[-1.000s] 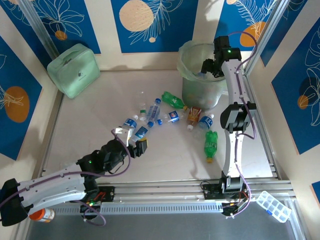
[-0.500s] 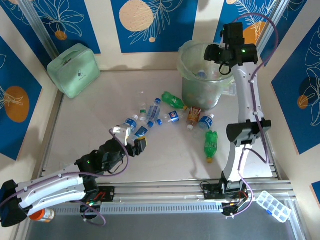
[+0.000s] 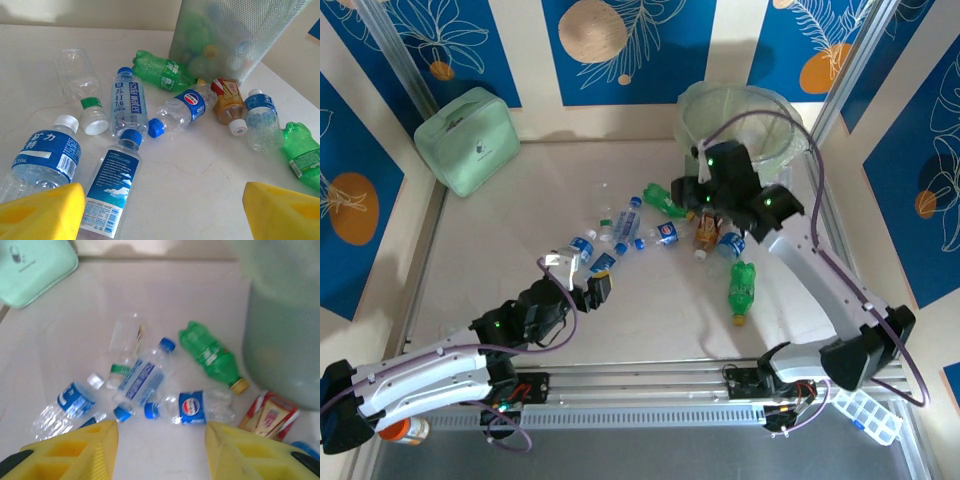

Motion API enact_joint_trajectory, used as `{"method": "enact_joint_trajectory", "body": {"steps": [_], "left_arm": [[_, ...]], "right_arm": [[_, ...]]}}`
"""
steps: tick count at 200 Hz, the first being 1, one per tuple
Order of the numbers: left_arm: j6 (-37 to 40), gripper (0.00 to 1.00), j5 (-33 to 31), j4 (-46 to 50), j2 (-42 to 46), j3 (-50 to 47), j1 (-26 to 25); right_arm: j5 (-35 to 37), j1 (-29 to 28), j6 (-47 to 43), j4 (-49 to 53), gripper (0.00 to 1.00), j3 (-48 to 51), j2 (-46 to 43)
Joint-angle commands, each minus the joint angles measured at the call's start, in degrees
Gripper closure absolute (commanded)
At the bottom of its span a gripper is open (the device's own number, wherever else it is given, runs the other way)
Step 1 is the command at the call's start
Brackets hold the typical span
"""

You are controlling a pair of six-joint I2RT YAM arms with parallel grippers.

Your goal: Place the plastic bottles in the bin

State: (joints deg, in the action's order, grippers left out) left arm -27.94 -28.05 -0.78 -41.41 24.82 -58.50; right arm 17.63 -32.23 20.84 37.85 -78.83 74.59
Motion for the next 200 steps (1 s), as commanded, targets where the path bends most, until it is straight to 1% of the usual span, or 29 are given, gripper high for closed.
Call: {"method": "enact_joint_trajectory", "body": {"steps": [1,16,28,44,62,80,101,127,150,161,180,200], "left_arm": [[1.53,0.18,-1.91,0.75,-0.62,1.43,0.27],[0.97,0.18,-3.83,2.91,-2.69,2.59,0.40],[0.23,0.18,-5.26,5.28,-5.14,4.24,0.73],[-0.41,0.18,-4.82,8.91,-9.11,7.23,2.04],[-1.44,0.18,-0.23,12.61,-14.59,11.00,5.23],[-1.02,0.18,4.71,13.78,-20.80,13.47,8.23],[0.24,0.17,8.62,15.03,-28.37,16.70,10.90],[2.50,0.17,12.57,16.44,-35.92,21.04,12.61],[4.47,0.17,8.93,19.28,-39.88,24.16,12.73],[4.86,0.17,6.73,20.00,-40.97,24.57,13.01],[5.09,0.17,6.80,20.11,-42.36,24.34,14.15],[5.68,0.17,9.49,18.52,-43.32,23.72,14.58]], "right_arm": [[0.42,-2.55,4.21,-9.62,0.50,9.37,-4.10],[-0.61,-3.81,6.35,-14.32,0.50,16.53,-5.96],[-0.71,-4.70,7.01,-16.84,0.50,20.38,-6.47],[0.35,-5.77,7.20,-19.54,0.49,23.93,-6.46],[2.00,-6.65,6.72,-23.43,0.47,27.47,-6.79],[3.20,-6.96,6.35,-28.62,0.46,31.74,-7.85],[3.03,-7.05,5.67,-34.43,0.46,36.74,-9.13],[4.23,-8.02,6.39,-37.75,0.46,38.76,-7.17],[3.84,-8.02,7.02,-36.02,0.46,36.54,-3.69],[3.45,-8.03,7.19,-35.80,0.46,36.18,-3.40],[3.00,-7.66,7.35,-36.20,0.45,36.92,-4.65],[2.21,-6.23,8.10,-36.75,0.45,38.15,-6.78]]}}
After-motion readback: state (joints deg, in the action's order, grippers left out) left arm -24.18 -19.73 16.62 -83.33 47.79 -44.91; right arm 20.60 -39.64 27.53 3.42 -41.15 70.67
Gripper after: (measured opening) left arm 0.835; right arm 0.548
